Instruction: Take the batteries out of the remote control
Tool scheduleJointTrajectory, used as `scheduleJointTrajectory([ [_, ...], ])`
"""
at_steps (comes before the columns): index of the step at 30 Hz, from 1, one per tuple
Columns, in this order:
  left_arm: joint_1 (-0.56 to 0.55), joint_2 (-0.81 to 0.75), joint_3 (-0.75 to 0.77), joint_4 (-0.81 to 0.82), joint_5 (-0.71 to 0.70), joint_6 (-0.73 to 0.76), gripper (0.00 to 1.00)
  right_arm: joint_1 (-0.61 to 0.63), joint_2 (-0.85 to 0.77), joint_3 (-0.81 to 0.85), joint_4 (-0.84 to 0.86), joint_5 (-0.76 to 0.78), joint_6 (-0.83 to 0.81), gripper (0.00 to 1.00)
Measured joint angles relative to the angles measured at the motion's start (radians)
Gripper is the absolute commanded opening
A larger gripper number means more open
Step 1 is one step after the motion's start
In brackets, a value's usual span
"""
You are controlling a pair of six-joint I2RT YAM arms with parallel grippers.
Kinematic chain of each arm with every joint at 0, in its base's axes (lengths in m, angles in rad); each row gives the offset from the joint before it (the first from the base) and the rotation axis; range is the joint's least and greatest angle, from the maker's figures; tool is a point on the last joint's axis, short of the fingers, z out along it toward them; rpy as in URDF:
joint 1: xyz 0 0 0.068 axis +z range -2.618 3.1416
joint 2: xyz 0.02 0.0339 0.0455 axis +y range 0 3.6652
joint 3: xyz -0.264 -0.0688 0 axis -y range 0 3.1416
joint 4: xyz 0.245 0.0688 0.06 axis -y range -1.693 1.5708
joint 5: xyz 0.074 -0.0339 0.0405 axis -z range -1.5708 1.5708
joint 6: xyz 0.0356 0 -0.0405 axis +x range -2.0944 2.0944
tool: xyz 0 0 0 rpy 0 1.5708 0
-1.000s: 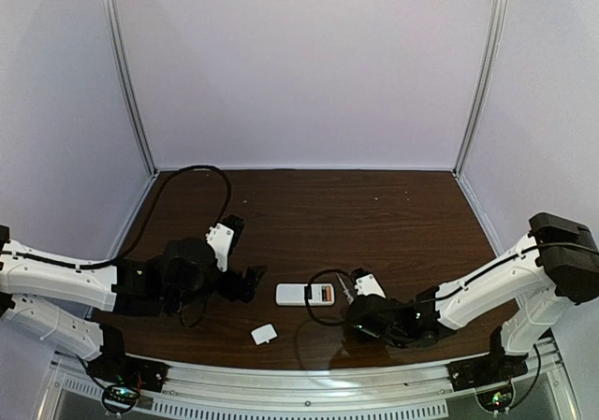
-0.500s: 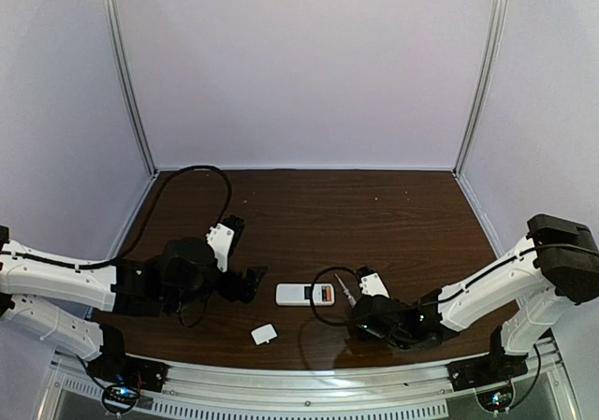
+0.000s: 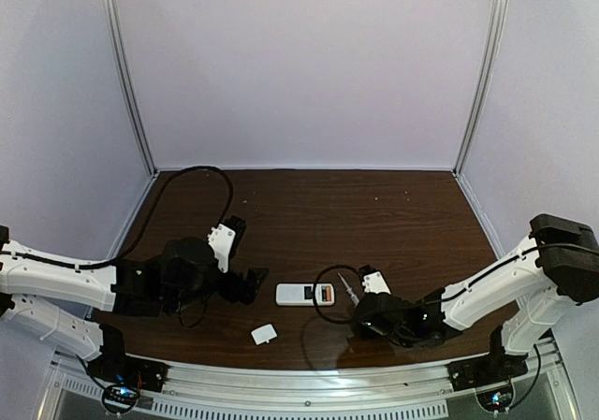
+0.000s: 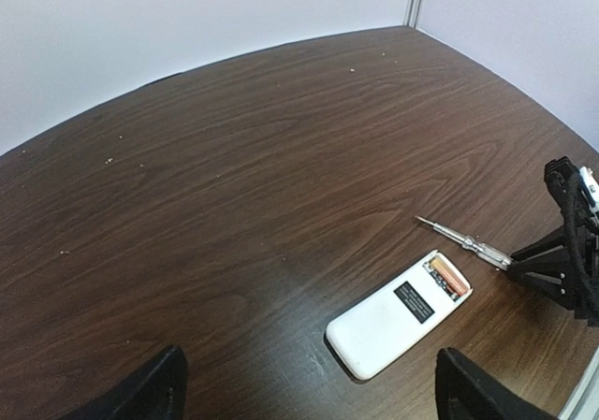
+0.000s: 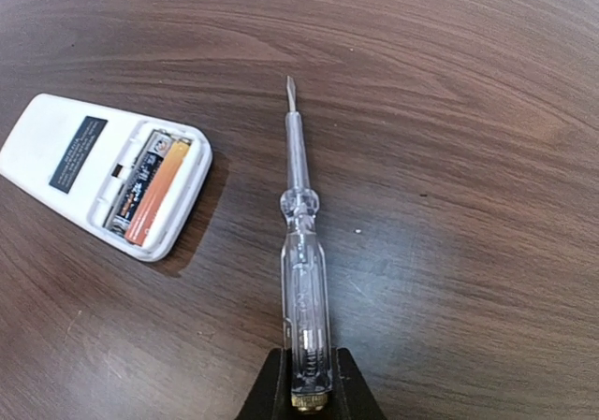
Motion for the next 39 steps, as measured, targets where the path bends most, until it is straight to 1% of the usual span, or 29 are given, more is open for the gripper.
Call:
scheduleJointTrajectory([
  [4,0.0,0.0,0.0,0.008,0.013,0.003,0.94,-0.006,-0.05,-0.014,-0.042,-0.009,-0.005,0.0],
  [9,0.0,0.0,0.0,0.037,0.048,0.015,0.94,-0.007,-0.211,-0.067,-0.029,-0.076,-0.058,0.0],
  [15,0.001,-0.004,-0.016,0.096,0.126,0.031,0.91,-0.008,-0.426,-0.13,0.031,-0.251,-0.151,0.0],
  [20,0.006,-0.036,-0.049,0.148,0.233,0.046,0.88,-0.008,-0.581,-0.163,0.068,-0.411,-0.211,0.0],
  [23,0.016,-0.063,-0.065,0.186,0.302,0.053,0.85,-0.008,-0.646,-0.169,0.079,-0.495,-0.237,0.0],
  [32,0.049,-0.087,-0.11,0.3,0.526,0.082,0.76,-0.008,-0.697,-0.169,0.073,-0.661,-0.266,0.0],
  [39,0.078,-0.085,-0.133,0.391,0.705,0.134,0.71,-0.008,-0.673,-0.143,0.044,-0.755,-0.275,0.0],
])
